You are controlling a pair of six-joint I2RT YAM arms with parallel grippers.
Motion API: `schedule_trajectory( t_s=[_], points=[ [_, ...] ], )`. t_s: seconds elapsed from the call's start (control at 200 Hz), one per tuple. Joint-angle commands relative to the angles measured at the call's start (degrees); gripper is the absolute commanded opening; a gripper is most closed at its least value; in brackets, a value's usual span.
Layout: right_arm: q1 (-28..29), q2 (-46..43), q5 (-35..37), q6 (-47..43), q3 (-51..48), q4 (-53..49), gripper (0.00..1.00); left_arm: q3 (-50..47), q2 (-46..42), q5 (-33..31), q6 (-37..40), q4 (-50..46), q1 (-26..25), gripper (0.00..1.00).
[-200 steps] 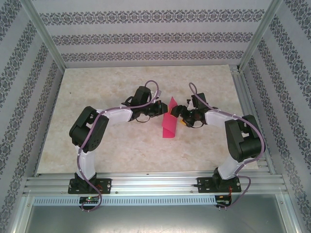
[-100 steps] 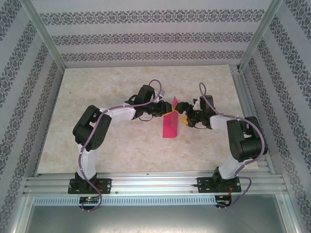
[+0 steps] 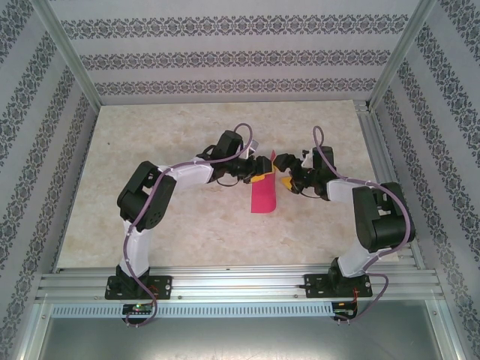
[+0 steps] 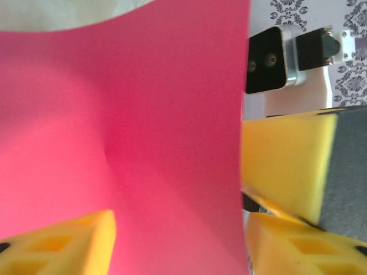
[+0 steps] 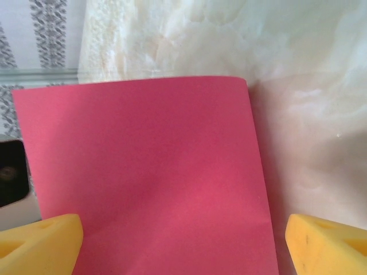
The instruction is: Fold a paper plane with a square sheet of paper (pick it up from the middle)
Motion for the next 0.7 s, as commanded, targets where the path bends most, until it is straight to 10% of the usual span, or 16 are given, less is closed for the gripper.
schedule_trajectory(
  t_s=[0.0, 0.46, 0.694],
  points=[
    [0.2, -1.8, 1.1, -0.1, -1.2, 1.1, 0.91, 1.7, -1.5, 2.2, 2.0, 1.1, -1.3, 0.77],
    [-0.5, -4.5, 2.0, -9.1, 2.1, -12.9, 0.92, -3.8, -6.7, 4.2, -1.8, 17.1, -1.0, 0.98],
    [-1.2, -6.4, 1.5, -7.8, 1.0, -11.1, 0.92, -6.4, -10.4, -5.4, 2.0, 12.0, 0.1, 0.78]
  ],
)
